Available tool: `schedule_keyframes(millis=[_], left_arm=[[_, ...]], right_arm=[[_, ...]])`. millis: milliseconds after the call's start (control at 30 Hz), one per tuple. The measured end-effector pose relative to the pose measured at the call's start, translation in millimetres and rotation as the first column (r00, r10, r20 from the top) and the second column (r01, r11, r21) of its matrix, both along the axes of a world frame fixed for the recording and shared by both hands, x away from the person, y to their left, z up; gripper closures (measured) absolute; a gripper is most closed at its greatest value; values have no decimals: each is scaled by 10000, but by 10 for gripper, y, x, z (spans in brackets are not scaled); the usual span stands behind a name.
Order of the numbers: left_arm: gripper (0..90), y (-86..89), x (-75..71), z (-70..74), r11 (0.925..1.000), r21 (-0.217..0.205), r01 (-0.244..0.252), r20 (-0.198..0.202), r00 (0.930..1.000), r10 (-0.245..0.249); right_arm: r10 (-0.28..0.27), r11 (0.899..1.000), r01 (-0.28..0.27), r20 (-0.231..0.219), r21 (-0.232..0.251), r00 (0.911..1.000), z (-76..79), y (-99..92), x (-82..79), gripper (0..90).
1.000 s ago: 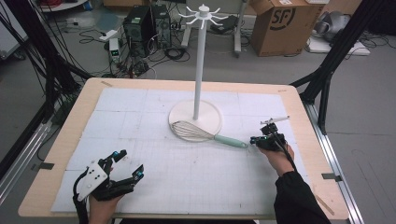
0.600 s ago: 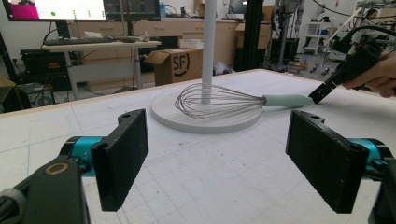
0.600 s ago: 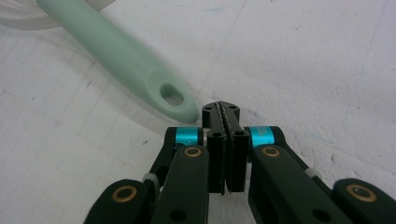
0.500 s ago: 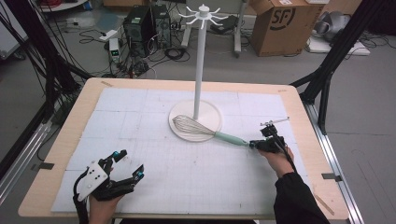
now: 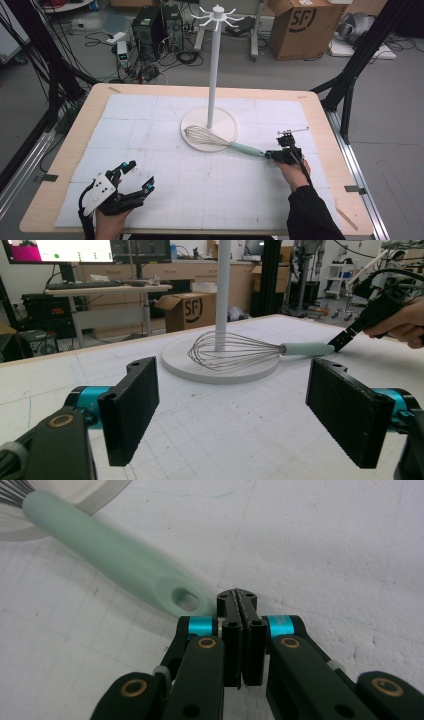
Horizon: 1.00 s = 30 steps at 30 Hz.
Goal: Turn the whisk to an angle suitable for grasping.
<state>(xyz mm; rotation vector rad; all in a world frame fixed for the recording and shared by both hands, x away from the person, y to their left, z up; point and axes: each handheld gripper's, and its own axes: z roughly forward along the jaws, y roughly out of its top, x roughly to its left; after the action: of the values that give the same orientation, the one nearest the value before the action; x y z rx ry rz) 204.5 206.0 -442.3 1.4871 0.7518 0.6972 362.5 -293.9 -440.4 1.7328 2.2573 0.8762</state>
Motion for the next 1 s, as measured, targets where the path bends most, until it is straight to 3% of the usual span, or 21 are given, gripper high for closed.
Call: schedule_keyframes(millis=[300, 400, 733, 1000], left_arm=[[218, -1, 1, 0, 10000, -8, -10, 1, 10000, 10], [218, -1, 2, -1, 10000, -5, -12, -6, 10000, 12], [218, 7, 2, 1, 10000, -32, -8, 12, 10000, 8], [218, 10, 0, 4, 10000, -48, -27, 34, 10000, 27]], right_arm=[[-278, 9993, 280, -62, 259, 9996, -3, 1, 1, 899], [-139, 9977, 152, -198, 659, 9997, -3, 24, 4, 900], [274, 9978, -264, -158, 601, 9995, -5, 241, 42, 899], [339, 9975, -332, -106, 623, 9994, -3, 257, 47, 899]])
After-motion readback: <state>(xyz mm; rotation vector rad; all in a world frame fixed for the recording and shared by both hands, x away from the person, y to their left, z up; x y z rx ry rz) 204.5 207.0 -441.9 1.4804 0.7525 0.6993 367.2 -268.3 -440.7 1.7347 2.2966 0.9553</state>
